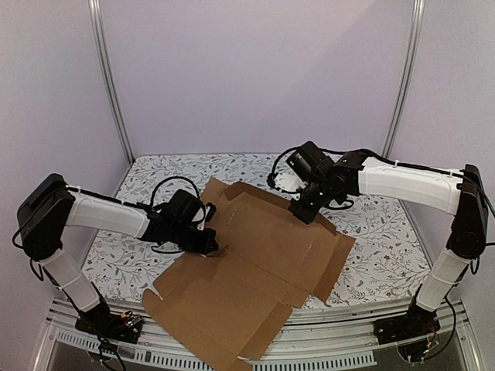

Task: Fold the paper box

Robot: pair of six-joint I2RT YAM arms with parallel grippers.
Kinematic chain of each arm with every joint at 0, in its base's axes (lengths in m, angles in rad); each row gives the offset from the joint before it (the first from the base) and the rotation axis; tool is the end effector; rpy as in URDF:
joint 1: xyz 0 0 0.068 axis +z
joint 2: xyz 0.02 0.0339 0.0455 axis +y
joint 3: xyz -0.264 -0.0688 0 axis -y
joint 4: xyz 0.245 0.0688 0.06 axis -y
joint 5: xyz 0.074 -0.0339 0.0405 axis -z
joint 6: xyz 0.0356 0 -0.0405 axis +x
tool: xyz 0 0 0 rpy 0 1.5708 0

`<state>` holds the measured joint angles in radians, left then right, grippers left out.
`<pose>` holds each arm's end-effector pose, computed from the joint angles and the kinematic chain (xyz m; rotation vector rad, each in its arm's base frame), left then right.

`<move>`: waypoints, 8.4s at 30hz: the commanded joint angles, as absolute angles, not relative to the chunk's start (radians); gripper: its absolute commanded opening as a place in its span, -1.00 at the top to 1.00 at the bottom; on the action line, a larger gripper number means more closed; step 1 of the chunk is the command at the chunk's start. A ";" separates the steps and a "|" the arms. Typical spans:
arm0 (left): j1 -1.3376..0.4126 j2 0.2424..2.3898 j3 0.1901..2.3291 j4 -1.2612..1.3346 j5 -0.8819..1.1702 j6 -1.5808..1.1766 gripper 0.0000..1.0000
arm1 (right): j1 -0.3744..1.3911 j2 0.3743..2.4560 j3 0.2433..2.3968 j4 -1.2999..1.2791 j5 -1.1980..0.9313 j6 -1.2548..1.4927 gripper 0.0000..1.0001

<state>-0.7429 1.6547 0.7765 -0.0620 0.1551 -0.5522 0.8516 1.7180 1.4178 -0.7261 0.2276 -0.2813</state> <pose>0.2239 -0.2131 0.1382 0.3187 2.6281 -0.6848 0.2477 0.2707 0.2665 -1.3031 2.2011 -0.0796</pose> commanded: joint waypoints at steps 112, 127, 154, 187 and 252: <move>-0.551 1.250 0.507 0.400 0.430 -0.409 1.00 | 1.189 1.554 0.667 0.621 0.728 -1.293 1.00; -0.539 1.156 0.455 0.286 0.297 -0.377 1.00 | 1.197 1.543 0.661 0.620 0.739 -1.297 1.00; -0.448 1.392 0.583 0.385 0.386 -0.426 1.00 | 1.209 1.550 0.672 0.620 0.746 -1.296 1.00; -0.563 1.251 0.526 0.196 0.391 -0.553 1.00 | 1.255 1.627 0.674 0.682 0.830 -1.331 1.00; -0.903 1.318 0.527 0.316 -0.218 -0.231 0.29 | 1.312 1.611 0.809 0.379 0.869 -1.203 1.00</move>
<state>-0.8776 1.3090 0.5102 0.2798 -0.1566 -0.2619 1.2846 1.6215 0.7998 0.5041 0.9165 -1.2385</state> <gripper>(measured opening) 0.370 0.006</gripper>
